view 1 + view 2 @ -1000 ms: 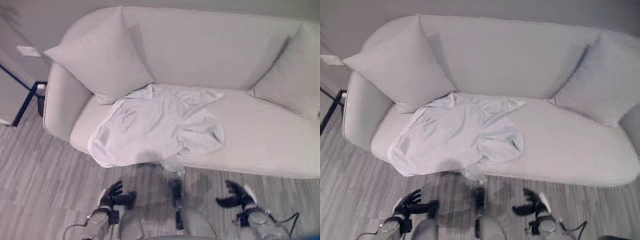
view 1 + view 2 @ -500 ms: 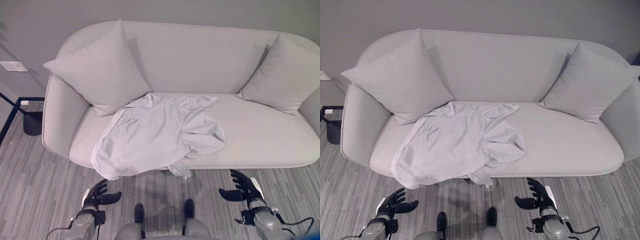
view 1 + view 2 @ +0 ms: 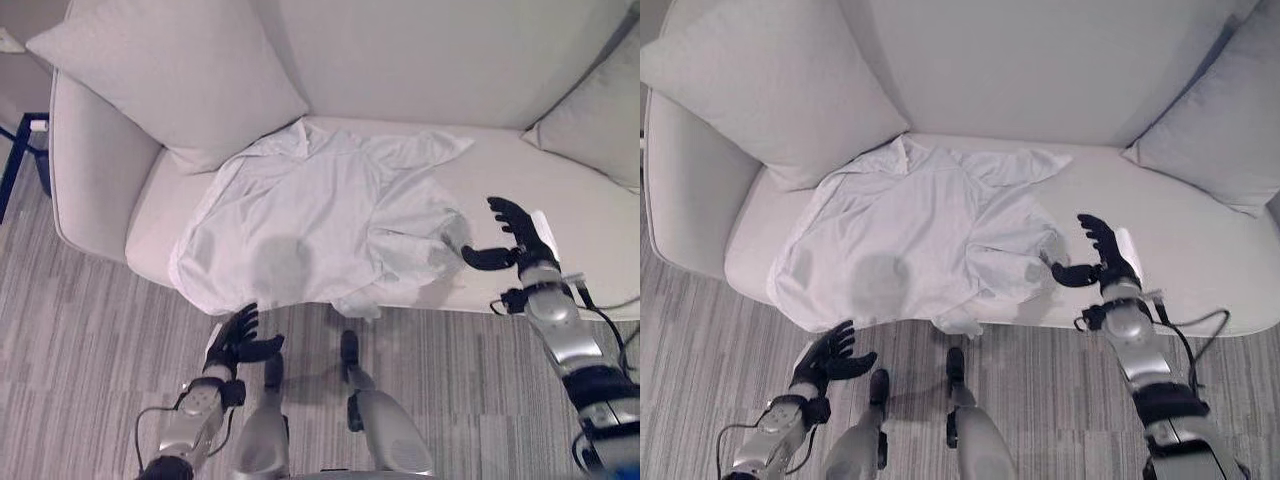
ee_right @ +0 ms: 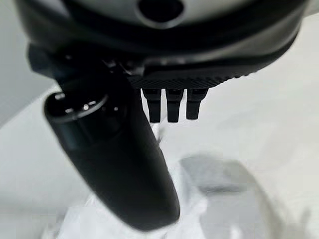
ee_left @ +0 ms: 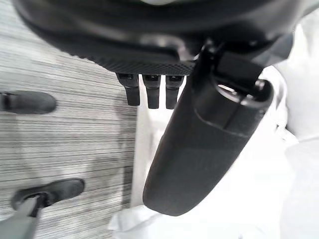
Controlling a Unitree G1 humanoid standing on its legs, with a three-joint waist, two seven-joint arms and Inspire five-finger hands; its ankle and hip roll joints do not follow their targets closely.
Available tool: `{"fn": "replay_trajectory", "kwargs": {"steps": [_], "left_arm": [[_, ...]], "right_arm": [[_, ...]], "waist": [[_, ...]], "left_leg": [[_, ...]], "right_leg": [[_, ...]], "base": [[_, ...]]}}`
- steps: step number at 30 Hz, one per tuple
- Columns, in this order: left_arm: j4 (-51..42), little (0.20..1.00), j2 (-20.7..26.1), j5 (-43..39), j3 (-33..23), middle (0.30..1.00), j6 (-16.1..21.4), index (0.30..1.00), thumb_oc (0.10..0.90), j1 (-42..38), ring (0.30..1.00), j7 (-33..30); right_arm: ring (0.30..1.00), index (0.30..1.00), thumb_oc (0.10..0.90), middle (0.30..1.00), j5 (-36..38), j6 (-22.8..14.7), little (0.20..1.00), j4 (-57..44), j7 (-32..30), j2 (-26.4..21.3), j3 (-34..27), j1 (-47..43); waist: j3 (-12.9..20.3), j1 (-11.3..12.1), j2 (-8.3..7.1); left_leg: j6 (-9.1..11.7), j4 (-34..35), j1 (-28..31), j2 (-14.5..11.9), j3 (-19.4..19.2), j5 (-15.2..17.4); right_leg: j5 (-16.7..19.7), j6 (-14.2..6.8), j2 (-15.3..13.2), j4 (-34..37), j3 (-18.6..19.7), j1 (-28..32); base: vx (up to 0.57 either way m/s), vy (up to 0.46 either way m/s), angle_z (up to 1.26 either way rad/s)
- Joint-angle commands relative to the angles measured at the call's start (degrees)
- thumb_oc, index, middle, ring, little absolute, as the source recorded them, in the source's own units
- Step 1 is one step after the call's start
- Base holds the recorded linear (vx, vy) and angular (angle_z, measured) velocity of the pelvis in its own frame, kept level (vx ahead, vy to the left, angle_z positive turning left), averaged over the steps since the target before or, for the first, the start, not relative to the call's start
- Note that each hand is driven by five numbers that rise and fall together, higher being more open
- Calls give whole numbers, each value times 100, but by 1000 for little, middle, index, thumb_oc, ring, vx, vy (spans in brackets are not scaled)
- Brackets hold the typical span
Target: Hang the clothes on the sofa on the clothes rack.
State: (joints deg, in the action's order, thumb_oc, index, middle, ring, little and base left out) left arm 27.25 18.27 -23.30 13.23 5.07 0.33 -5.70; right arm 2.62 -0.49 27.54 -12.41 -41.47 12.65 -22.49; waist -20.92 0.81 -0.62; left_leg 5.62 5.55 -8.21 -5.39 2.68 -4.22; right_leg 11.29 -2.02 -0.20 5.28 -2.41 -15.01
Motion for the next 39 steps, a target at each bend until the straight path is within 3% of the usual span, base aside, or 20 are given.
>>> {"fn": "replay_trajectory", "kwargs": {"steps": [1,5,9,12,17,18,19,22,33,39], "left_arm": [[-228,900,366,-282,-69,900,436,900,800,-11,900,-120],[-224,900,378,-271,-100,900,441,900,800,-20,900,-191],[-220,900,352,-273,-139,900,439,900,800,36,900,-223],[-252,900,352,-266,-201,900,459,900,800,94,900,-260],[-232,900,356,-174,-339,900,483,900,800,211,900,-261],[-232,900,357,-174,-336,900,483,900,800,212,900,-261],[-243,900,343,-115,-348,900,466,900,800,279,900,-251],[-276,900,357,-94,-327,900,479,900,800,259,900,-278],[-306,900,468,-145,-360,900,577,900,800,-4,900,-489],[-324,900,441,-194,-432,900,628,900,800,-73,900,-614]], "right_arm": [[900,900,800,900,-109,-298,900,66,-362,-473,264,-746],[900,900,800,900,-231,-215,900,231,-294,-307,804,-1333],[900,900,800,900,-257,-208,900,139,-239,-67,865,-1265],[900,900,800,900,-540,-173,900,63,-90,60,954,-1015],[900,900,800,900,-1414,-155,900,-469,94,-146,1002,-474],[900,900,800,900,-1416,-153,900,-474,96,-147,996,-466],[900,900,800,900,-1954,-98,900,-411,185,-186,952,-23],[900,900,800,900,-2100,-37,900,-212,105,-125,943,11],[900,900,800,900,-3130,396,900,637,-420,10,1463,-1096],[900,900,800,900,-3386,525,900,478,-731,21,1403,-1369]], "waist": [[69,97,-94],[-81,211,-73],[-90,238,-62],[-146,266,-60],[-238,242,-79],[-237,245,-79],[-246,241,-91],[-287,251,-75],[-636,356,78],[-671,360,98]], "left_leg": [[-274,-55,-24,263,-56,264],[-242,-55,-90,254,-70,232],[-231,-55,-136,267,-71,222],[-227,-55,-190,303,-38,214],[-209,-55,-260,309,-55,214],[-209,-55,-258,309,-55,214],[-220,-55,-247,299,-45,223],[-223,-55,-266,299,-30,220],[-257,-55,-561,267,-8,162],[-270,-55,-589,262,-44,174]], "right_leg": [[-703,-80,-373,-28,76,-82],[-680,-80,-402,-28,100,-118],[-675,-81,-428,-28,109,-137],[-648,-63,-474,-28,114,-131],[-601,-34,-525,-28,104,-98],[-602,-34,-525,-28,104,-97],[-598,-35,-529,-28,94,-47],[-591,-37,-532,-28,88,-48],[-546,18,-542,-28,109,-242],[-534,20,-544,-28,134,-260]], "base": [[0,0,0],[-13,13,5],[4,6,3],[3,7,15],[0,1,13],[0,0,0],[0,0,0],[0,0,0],[-20,2,1],[-3,2,1]]}}
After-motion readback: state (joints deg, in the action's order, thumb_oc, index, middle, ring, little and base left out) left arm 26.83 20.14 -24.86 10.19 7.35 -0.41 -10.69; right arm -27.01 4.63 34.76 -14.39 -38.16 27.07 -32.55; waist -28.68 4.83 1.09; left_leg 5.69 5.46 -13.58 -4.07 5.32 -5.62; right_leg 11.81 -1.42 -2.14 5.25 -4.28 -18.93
